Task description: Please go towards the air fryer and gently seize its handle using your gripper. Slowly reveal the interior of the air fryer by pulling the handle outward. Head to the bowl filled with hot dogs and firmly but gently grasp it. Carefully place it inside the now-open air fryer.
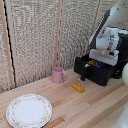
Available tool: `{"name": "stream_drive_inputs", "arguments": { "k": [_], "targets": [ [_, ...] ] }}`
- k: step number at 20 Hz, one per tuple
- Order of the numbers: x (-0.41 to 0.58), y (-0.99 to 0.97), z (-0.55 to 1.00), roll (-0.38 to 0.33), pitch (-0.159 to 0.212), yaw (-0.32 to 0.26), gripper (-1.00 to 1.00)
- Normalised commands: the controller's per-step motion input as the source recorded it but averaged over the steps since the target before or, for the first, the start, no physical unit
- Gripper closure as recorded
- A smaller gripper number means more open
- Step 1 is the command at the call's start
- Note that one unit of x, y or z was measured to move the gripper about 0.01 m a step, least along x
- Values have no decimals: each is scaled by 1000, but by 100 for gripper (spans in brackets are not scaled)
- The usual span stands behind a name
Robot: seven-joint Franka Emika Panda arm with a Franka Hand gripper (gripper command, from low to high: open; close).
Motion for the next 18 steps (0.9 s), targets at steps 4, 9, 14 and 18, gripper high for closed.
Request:
{"name": "stream_drive_inputs", "arguments": {
  "k": [4,9,14,18],
  "targets": [
    [27,-86,113,-43,0,0,-100],
    [-2,-49,525,-3,29,-5,-100],
    [2,-33,850,-60,103,-14,-100],
    [52,2,868,-60,99,-13,-100]
  ]
}}
